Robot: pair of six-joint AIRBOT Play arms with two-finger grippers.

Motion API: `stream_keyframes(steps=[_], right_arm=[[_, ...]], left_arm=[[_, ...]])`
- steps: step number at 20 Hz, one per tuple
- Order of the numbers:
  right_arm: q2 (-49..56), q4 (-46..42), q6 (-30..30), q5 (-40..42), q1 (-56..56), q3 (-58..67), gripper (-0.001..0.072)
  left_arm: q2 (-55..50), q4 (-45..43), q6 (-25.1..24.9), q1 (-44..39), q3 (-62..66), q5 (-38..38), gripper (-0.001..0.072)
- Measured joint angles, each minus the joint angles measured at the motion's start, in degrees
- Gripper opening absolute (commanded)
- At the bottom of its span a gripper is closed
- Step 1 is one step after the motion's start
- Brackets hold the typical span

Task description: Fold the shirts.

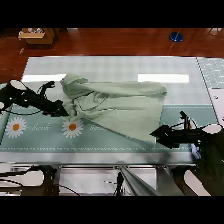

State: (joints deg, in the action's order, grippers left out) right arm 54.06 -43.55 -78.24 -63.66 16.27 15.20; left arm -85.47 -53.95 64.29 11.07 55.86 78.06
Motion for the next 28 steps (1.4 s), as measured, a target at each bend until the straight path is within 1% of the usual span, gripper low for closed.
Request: stream_keyframes(steps=[4, 7, 9, 12, 14, 17, 21, 24, 28], right_arm=[[0.0, 2.0, -0.9, 1.7, -1.0, -0.6, 0.0581], [0.0, 2.0, -3.4, 3.4, -6.4, -0.7, 0.0579], [0.0, 1.3, -6.8, 5.8, -11.1, -0.7, 0.0406], [0.6, 0.3, -11.8, 9.1, -17.3, -0.8, 0.0253], [1.8, 0.3, -13.8, 10.1, -20.9, -0.8, 0.0017], [3.3, 1.0, -14.8, 10.7, -23.8, -0.5, 0.0018], [2.5, -0.6, -11.0, 10.1, -25.1, 4.4, 0.0018], [-2.3, 1.1, -9.3, 7.2, -25.0, 13.8, 0.0018], [-9.8, 1.6, -8.6, 6.5, -19.9, 32.6, 0.0017]], left_arm=[[0.0, 0.0, 0.0, 0.0, 3.1, 0.0, 0.0041], [0.0, 0.0, 0.0, 0.0, 4.8, 0.1, 0.0041], [0.0, 0.0, 0.0, 0.0, 5.3, 0.0, 0.0041], [0.0, 0.0, -0.3, 0.0, 5.6, 0.0, 0.0041], [0.0, 0.0, -0.5, 0.0, 5.7, -0.1, 0.0041], [0.0, 0.0, -0.7, 0.0, 5.8, -0.3, 0.0040], [1.2, 1.0, -1.4, 0.1, 6.6, -0.1, 0.0040], [5.0, 6.2, -1.8, 0.9, 10.4, 0.4, 0.0040], [14.1, 16.8, -1.9, 3.7, 21.5, 0.7, 0.0040]])
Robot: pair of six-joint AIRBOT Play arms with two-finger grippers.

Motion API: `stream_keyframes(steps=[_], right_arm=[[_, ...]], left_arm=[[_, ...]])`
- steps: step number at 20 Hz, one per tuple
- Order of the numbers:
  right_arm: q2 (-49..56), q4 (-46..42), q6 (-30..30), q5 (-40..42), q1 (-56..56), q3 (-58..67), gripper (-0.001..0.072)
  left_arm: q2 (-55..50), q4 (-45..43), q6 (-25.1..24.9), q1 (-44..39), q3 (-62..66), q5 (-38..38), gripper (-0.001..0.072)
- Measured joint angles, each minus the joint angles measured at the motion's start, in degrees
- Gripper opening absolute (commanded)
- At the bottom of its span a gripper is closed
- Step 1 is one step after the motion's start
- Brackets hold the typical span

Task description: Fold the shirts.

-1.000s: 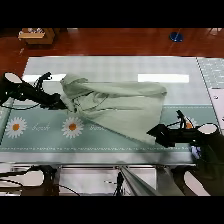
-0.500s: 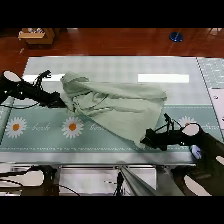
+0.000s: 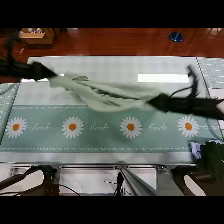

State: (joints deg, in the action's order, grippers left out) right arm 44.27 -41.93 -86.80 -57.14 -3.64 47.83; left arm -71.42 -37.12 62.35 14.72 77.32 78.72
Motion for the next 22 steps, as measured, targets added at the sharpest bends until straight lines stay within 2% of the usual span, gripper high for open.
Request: stream_keyframes(steps=[3, 6, 11, 17, 22], right_arm=[[-3.1, -0.7, -0.8, 0.6, 6.4, 15.1, 0.0017], [-4.3, -1.3, -1.6, 1.0, 13.4, 29.1, 0.0017], [-4.9, -1.8, -2.7, -2.3, 21.2, 44.3, 0.0017], [-5.0, -10.5, -4.2, -14.9, 23.5, 58.3, 0.0017], [-5.1, -18.6, -5.5, -28.3, 23.9, 64.9, 0.0017]], left_arm=[[7.6, 4.8, 1.3, 2.1, 11.3, -1.1, 0.0040], [15.1, 6.7, 2.5, 3.9, 22.1, -5.6, 0.0040], [24.2, 2.1, 6.1, 5.9, 34.9, -10.0, 0.0039], [32.6, -11.3, 11.7, 6.2, 40.2, -5.9, 0.0040], [35.6, -15.7, 13.0, 6.2, 41.5, 0.3, 0.0040]])
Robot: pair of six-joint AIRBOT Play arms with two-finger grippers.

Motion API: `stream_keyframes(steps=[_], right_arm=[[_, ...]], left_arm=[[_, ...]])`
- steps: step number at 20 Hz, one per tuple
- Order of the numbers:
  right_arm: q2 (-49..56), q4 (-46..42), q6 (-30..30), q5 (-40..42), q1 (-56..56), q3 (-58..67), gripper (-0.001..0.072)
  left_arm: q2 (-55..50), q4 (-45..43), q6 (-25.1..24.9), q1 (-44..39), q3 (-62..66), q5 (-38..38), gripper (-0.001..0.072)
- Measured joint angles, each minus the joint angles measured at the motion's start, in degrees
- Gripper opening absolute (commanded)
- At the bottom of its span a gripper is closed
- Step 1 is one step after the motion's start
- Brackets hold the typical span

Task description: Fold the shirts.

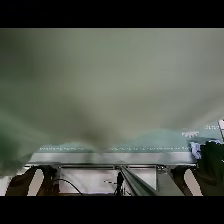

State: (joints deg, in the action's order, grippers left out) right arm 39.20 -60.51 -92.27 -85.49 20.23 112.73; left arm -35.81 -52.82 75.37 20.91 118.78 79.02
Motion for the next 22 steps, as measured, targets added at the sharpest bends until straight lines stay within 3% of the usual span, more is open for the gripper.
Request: stream_keyframes(steps=[6, 11, 17, 22], right_arm=[[3.5, -3.7, 0.8, -14.7, 0.0, 1.3, 0.0017], [13.8, -4.3, 3.4, -19.3, -0.2, 1.4, 0.0016], [34.3, -6.8, 5.9, -18.8, -7.2, 1.3, 0.0016], [48.1, -12.4, 6.1, -9.6, -9.7, 1.4, 0.0017]], left_arm=[[-2.6, 2.4, 0.3, 0.1, -0.2, 9.4, 0.0040], [-10.2, 4.6, 0.5, -0.1, -8.0, 16.0, 0.0040], [-25.7, 5.5, 0.0, -8.8, -16.9, 10.4, 0.0040], [-41.6, 4.1, -1.0, -18.1, -18.3, 0.9, 0.0040]])
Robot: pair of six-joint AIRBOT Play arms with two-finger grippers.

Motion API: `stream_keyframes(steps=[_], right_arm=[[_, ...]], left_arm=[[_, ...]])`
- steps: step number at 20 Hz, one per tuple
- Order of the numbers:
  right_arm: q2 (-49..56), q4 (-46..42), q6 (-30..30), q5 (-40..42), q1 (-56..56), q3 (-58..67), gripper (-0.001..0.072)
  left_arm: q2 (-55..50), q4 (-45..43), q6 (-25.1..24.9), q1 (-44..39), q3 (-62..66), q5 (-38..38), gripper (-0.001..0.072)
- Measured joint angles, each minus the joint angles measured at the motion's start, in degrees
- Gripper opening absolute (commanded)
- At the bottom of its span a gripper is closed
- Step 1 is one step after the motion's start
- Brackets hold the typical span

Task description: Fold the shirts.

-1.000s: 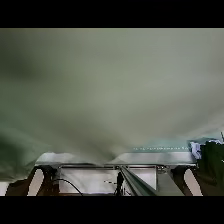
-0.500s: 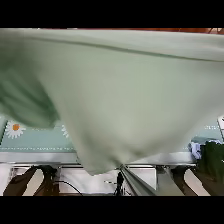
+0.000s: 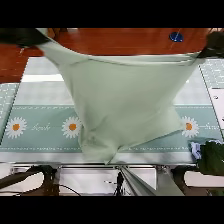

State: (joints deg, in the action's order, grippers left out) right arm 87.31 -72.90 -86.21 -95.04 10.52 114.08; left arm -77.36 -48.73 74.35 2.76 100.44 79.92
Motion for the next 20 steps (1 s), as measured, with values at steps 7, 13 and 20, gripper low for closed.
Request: stream_keyframes(steps=[7, 13, 20], right_arm=[[10.9, -10.8, -4.7, 9.1, -0.2, 0.0, 0.0017], [17.3, -14.5, -6.1, 10.3, -0.2, 0.0, 0.0017], [21.6, -12.3, 1.0, 2.6, -0.1, 0.0, 0.0370]], left_arm=[[-14.6, -4.9, -0.6, -4.5, -0.3, -9.7, 0.0039], [-21.2, -7.4, -0.7, -6.9, -0.3, -12.9, 0.0041], [-26.6, -7.8, 1.1, -9.6, -0.1, -7.2, 0.0402]])
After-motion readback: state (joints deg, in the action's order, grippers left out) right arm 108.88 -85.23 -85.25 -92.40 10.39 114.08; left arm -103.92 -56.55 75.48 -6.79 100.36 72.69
